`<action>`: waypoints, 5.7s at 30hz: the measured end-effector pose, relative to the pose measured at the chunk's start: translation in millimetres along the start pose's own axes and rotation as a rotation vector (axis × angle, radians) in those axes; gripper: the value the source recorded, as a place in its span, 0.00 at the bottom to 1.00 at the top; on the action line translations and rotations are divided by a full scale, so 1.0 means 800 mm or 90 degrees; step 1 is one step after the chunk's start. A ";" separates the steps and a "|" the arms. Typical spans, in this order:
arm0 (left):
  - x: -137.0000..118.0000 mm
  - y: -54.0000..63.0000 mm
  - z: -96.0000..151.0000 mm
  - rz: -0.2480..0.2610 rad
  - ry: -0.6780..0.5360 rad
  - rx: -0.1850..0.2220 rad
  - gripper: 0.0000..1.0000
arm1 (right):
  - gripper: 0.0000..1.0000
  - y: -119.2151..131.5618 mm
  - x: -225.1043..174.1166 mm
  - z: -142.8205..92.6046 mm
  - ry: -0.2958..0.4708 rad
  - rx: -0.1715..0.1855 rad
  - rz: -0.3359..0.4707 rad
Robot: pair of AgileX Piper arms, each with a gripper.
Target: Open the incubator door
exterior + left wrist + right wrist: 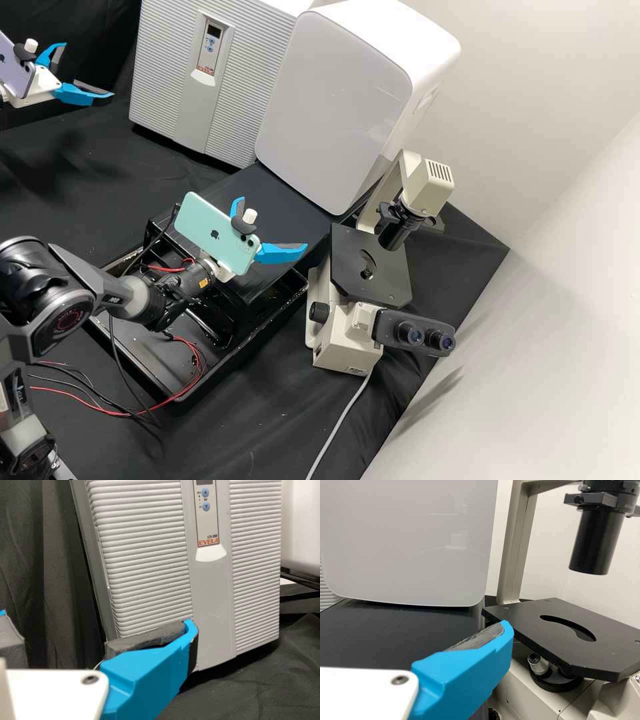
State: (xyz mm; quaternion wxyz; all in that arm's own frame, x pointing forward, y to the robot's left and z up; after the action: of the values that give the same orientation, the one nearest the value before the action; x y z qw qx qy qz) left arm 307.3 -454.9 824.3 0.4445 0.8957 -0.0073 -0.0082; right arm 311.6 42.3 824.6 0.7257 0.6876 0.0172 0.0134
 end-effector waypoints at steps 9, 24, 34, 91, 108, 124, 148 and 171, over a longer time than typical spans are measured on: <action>0.000 0.000 0.000 0.000 -0.001 0.001 1.00 | 1.00 0.000 0.000 0.000 0.000 0.000 0.000; 0.023 0.008 -0.021 0.005 -0.046 -0.012 1.00 | 1.00 0.000 0.000 0.000 0.000 0.000 0.000; 0.083 0.027 -0.070 0.030 -0.084 0.000 1.00 | 1.00 0.000 0.000 0.000 0.000 0.000 0.000; 0.235 0.022 -0.069 0.016 -0.269 -0.129 1.00 | 1.00 0.000 0.000 0.000 0.000 0.000 0.000; 0.196 0.030 -0.052 -0.010 -0.268 -0.135 1.00 | 1.00 0.000 0.000 0.000 0.000 0.000 0.000; 0.193 0.027 -0.051 -0.005 -0.262 -0.118 0.00 | 1.00 0.000 0.000 0.000 0.000 0.000 0.000; 0.192 0.026 -0.052 0.001 -0.256 -0.129 0.00 | 1.00 0.000 0.000 0.000 0.000 0.000 0.000; 0.189 0.026 -0.057 0.008 -0.220 -0.145 0.00 | 1.00 0.000 0.000 0.000 0.000 0.000 0.000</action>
State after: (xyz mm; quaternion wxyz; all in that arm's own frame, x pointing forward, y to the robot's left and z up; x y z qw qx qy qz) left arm 459.4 -434.1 867.4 0.5349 0.8250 -0.0877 -0.1598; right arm 311.6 42.3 824.6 0.7257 0.6876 0.0172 0.0134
